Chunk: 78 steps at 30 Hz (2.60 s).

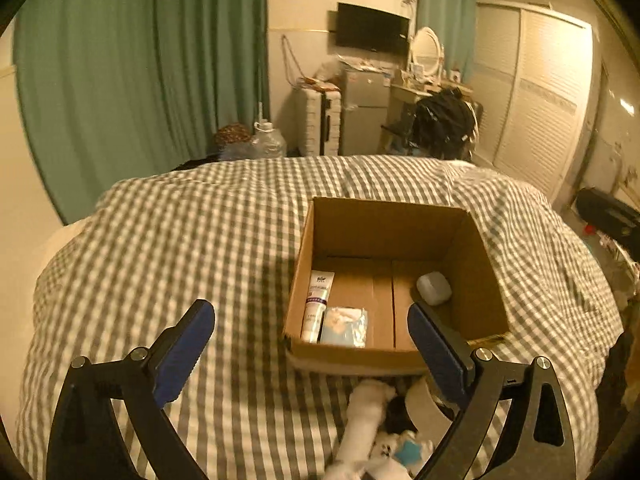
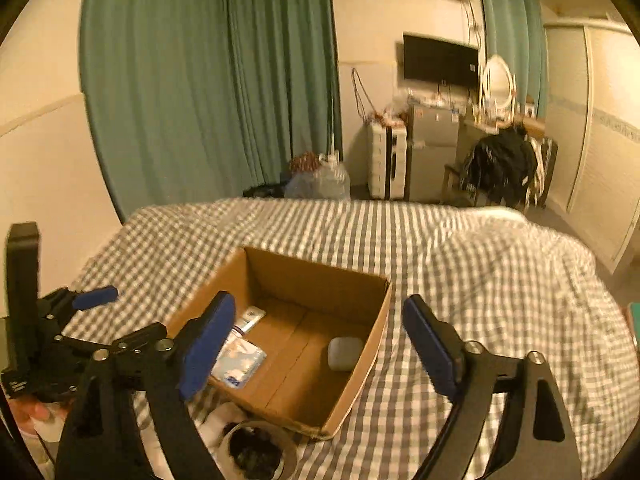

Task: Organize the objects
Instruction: 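Carry tissue pack and earbud case into the box and release both, then grasp the white sock with the left gripper while the right grasps the tape roll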

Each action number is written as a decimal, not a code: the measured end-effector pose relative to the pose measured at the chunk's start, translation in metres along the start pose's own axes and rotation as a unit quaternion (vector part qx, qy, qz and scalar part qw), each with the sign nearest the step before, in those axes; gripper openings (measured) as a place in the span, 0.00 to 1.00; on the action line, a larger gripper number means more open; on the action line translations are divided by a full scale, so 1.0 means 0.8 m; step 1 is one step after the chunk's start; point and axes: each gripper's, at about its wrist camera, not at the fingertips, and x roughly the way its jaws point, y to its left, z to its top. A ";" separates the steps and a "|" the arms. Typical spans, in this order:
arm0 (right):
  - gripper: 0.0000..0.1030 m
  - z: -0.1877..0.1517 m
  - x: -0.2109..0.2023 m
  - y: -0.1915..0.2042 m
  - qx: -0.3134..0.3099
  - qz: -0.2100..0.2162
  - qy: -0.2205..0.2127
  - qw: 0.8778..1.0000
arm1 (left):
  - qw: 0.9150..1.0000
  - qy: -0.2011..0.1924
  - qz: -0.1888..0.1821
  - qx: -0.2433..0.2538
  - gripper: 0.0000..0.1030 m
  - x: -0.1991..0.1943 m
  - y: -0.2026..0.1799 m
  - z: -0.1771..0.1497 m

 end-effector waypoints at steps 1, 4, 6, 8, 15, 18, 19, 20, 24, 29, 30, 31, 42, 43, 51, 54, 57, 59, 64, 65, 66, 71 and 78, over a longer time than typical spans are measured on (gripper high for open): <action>0.88 0.002 -0.011 0.003 -0.002 -0.001 -0.007 1.000 | 1.000 -0.003 0.002 -0.001 0.98 -0.004 0.000 -0.002; 0.89 0.004 -0.055 0.015 -0.014 0.000 -0.026 1.000 | 1.000 -0.019 0.002 -0.002 1.00 -0.036 -0.002 -0.010; 0.89 -0.002 -0.078 0.022 -0.019 0.000 -0.032 0.999 | 1.000 -0.028 0.002 -0.002 1.00 -0.055 -0.006 -0.019; 0.90 -0.010 -0.093 0.026 -0.022 -0.001 -0.034 0.999 | 0.999 -0.032 0.005 -0.001 1.00 -0.065 -0.008 -0.028; 0.90 -0.058 -0.094 0.034 -0.007 -0.003 -0.010 1.000 | 0.998 -0.024 0.054 0.002 1.00 -0.057 -0.021 -0.083; 0.90 -0.085 -0.078 0.035 0.002 -0.005 -0.001 1.000 | 0.997 -0.017 0.073 0.004 1.00 -0.039 -0.030 -0.107; 0.90 -0.094 -0.070 0.034 0.006 -0.008 0.002 1.000 | 0.997 -0.009 0.073 0.007 1.00 -0.030 -0.034 -0.115; 0.90 -0.099 -0.066 0.033 0.008 -0.009 0.005 1.000 | 0.997 -0.004 0.071 0.008 1.00 -0.024 -0.035 -0.122; 0.90 -0.132 -0.026 0.031 0.005 -0.025 0.027 0.999 | 0.998 0.028 0.053 0.019 1.00 0.006 -0.049 -0.151; 0.90 -0.165 0.016 0.020 0.022 -0.021 0.072 0.997 | 0.996 0.076 0.027 0.023 1.00 0.043 -0.058 -0.181; 0.90 -0.170 0.023 0.016 0.029 -0.022 0.085 0.996 | 0.996 0.086 0.016 0.020 1.00 0.050 -0.058 -0.187; 0.90 -0.172 0.027 0.014 0.035 -0.023 0.091 0.995 | 0.996 0.091 0.010 0.016 1.00 0.054 -0.058 -0.190; 0.90 -0.184 0.040 0.016 0.041 -0.002 0.113 0.993 | 0.992 0.114 -0.045 -0.035 0.67 0.046 -0.042 -0.195; 0.90 -0.185 0.042 0.018 0.039 0.003 0.117 0.992 | 0.992 0.111 -0.038 -0.038 0.66 0.043 -0.038 -0.196; 0.90 -0.194 0.089 0.040 0.027 0.037 0.180 0.983 | 0.997 0.050 0.053 -0.035 0.66 0.013 -0.010 -0.175; 0.90 -0.197 0.111 0.041 0.038 0.043 0.206 0.977 | 0.996 0.053 0.061 -0.038 0.66 0.016 -0.002 -0.177; 0.90 -0.202 0.127 0.039 0.049 0.047 0.224 0.972 | 0.996 0.056 0.062 -0.036 0.66 0.016 -0.002 -0.181; 0.90 -0.205 0.133 0.042 0.049 0.046 0.231 0.971 | 0.996 0.056 0.064 -0.030 0.66 0.018 -0.005 -0.182; 0.89 -0.212 0.148 0.050 0.033 0.034 0.254 0.966 | 0.996 0.056 0.062 -0.025 0.66 0.017 -0.007 -0.179; 0.84 -0.212 0.147 0.051 0.034 0.035 0.253 0.966 | 0.996 0.057 0.061 -0.026 0.66 0.018 -0.005 -0.178; 0.80 -0.211 0.146 0.050 0.038 0.042 0.250 0.967 | 0.996 0.057 0.060 -0.028 0.66 0.018 -0.005 -0.178; 0.79 -0.209 0.128 0.053 0.033 0.031 0.225 0.973 | 0.996 0.058 0.056 -0.030 0.66 0.019 -0.003 -0.177; 0.79 -0.191 0.080 0.055 0.015 0.014 0.155 0.988 | 0.997 0.054 0.043 -0.038 0.66 0.012 -0.001 -0.173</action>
